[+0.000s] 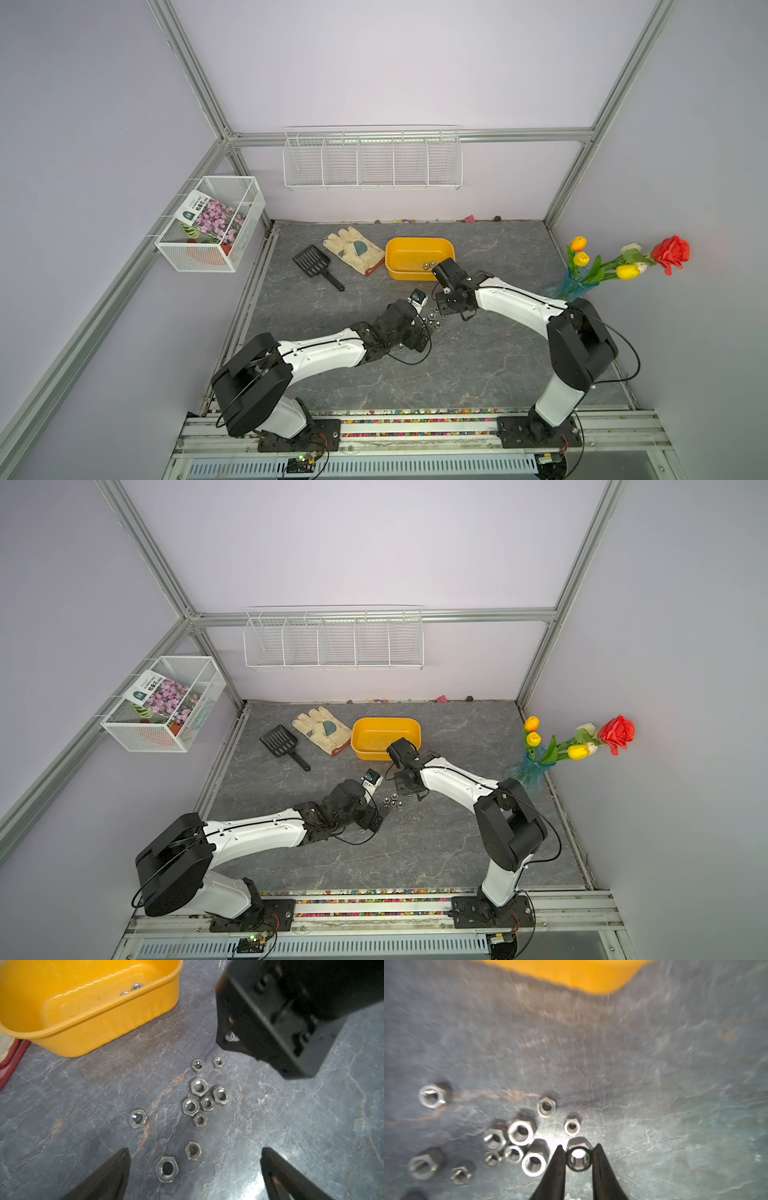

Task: Put the nuts on the desktop into the storage box
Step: Pick up the nut from the center of the board, then place the nut in the storage box.

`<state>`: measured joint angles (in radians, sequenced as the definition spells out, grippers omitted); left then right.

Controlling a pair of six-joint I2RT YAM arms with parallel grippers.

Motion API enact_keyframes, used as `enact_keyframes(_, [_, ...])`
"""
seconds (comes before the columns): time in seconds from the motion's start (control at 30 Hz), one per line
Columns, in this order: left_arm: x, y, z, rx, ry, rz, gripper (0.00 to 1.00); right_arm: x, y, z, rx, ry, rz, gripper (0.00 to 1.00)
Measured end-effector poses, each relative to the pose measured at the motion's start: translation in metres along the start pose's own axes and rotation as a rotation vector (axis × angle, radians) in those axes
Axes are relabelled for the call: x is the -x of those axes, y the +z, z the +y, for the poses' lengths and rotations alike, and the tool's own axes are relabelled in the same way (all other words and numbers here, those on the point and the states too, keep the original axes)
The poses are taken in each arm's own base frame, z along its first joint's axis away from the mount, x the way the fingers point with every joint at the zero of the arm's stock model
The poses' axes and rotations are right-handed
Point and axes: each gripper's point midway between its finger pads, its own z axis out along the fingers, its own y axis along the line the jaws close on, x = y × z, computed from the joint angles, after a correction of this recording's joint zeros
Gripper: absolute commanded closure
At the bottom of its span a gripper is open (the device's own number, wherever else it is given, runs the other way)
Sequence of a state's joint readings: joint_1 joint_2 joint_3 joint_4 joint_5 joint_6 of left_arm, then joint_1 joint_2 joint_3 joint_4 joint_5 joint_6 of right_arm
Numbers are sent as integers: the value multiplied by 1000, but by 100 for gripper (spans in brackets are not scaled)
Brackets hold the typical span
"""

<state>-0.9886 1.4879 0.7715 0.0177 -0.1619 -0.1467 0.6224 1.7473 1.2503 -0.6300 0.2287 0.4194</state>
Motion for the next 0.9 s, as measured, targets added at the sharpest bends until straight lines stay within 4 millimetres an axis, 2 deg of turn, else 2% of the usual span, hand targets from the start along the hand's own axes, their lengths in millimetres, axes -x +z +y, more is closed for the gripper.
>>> enact_keyframes(0.1, [5, 1, 6, 31, 10, -12, 0, 29, -20, 2, 1, -5, -63, 81])
enact_keyframes(0.2, [19, 5, 15, 43, 4, -43, 0, 60, -35, 5, 10, -3, -122, 81])
enact_keyframes(0.33, [37, 12, 40, 67, -37, -91, 0, 97, -35, 1, 11, 8, -157, 81])
enact_keyframes(0.43, [49, 17, 54, 89, -45, -112, 0, 118, -19, -2, 9, 14, -145, 81])
enact_keyframes(0.63, [69, 25, 58, 80, -35, -146, 0, 147, 26, -6, 21, 22, -98, 81])
enact_keyframes(0.8, [71, 28, 67, 83, -45, -150, 0, 159, 62, -7, 35, 27, -57, 81])
enact_keyframes(0.9, [71, 28, 73, 86, -53, -150, 0, 160, 80, -8, 40, 26, -33, 81])
